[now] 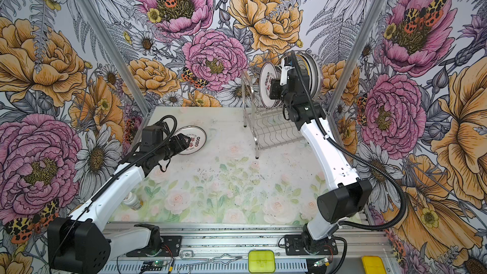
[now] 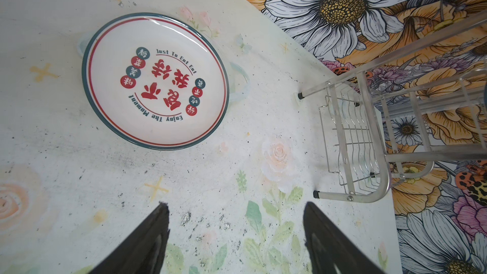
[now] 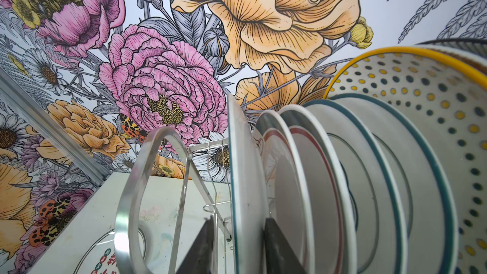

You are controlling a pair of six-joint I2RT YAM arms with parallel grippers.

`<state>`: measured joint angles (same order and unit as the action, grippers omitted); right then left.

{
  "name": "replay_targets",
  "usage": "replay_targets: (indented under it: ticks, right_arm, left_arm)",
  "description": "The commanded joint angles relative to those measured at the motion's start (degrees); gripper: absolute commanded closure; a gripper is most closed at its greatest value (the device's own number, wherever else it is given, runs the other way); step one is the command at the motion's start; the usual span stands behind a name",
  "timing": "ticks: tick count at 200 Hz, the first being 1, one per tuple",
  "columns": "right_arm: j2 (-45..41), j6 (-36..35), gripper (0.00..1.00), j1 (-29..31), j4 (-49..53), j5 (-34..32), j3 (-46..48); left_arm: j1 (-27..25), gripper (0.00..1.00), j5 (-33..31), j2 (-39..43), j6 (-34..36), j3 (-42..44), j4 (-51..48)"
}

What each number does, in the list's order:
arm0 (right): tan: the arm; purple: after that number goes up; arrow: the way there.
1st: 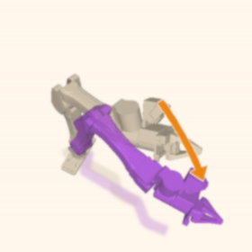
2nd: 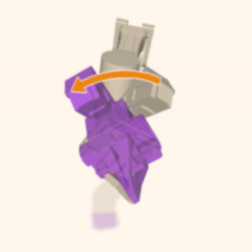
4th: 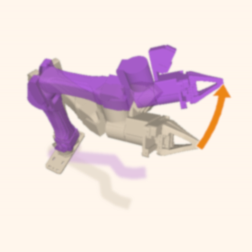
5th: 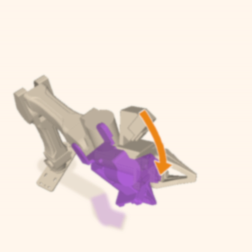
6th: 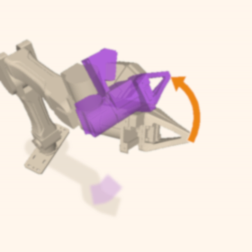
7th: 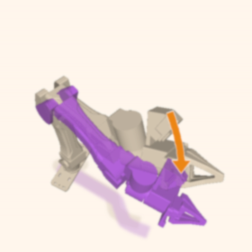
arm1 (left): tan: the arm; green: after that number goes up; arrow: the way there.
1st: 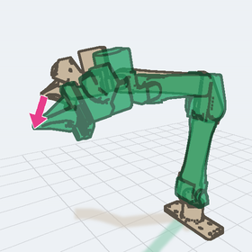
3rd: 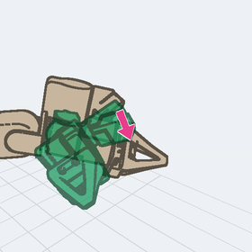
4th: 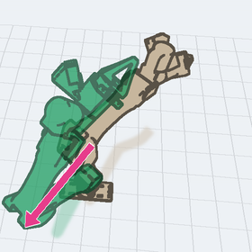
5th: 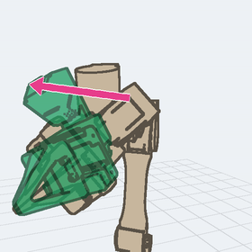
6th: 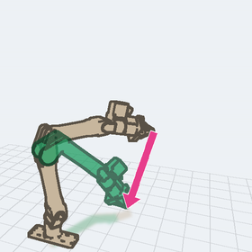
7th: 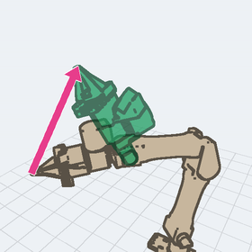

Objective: Unload the plates from the dish rack
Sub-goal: 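Lower the right gripper onto the nearest white plate's rim in the rack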

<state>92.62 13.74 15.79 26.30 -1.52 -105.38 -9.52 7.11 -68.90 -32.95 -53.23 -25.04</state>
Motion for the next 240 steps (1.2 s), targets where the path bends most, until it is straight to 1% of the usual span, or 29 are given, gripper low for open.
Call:
replay_targets:
  ticks: [1, 58, 116, 157, 166, 191, 207, 240]
  right_arm:
    - [0.8, -0.9, 0.73, 0.2, -0.4, 0.2, -0.5]
    - [0.0, -2.0, 0.75, 0.3, -0.3, -1.3, 2.5]
    - [-1.2, -4.8, 0.78, 1.3, -0.2, -4.8, 4.6]
    - [-1.1, -7.3, 0.84, 2.5, -0.3, -5.8, 5.1]
    - [-1.1, -8.0, 0.87, 2.9, -0.3, -6.5, 5.1]
    - [-1.2, -11.7, 0.93, 4.0, -0.5, -8.8, 5.0]
    - [-0.9, -14.3, 0.96, 4.5, -0.6, -10.7, 4.7]
    - [-1.2, -18.3, 1.0, 4.7, -2.4, -12.4, 5.1]
  left_arm:
    - [0.2, 0.2, 0.8, 0.0, 0.8, -0.5, 1.4]
    - [0.3, 0.2, 0.4, -0.6, 0.0, -0.3, 1.0]
    - [0.3, 0.2, 0.7, -0.3, 0.0, -0.4, 1.0]
    - [0.3, 0.2, 0.8, -0.1, -0.1, -0.1, 1.0]
    - [0.3, 0.21, 0.8, -0.1, 0.0, -0.1, 1.0]
    - [0.3, 0.2, 1.0, -0.1, 0.0, -0.1, 1.0]
    - [0.3, 0.2, 1.1, -0.1, 0.0, 0.0, 1.0]
    - [0.3, 0.21, 1.2, -0.1, 0.0, -0.1, 1.0]
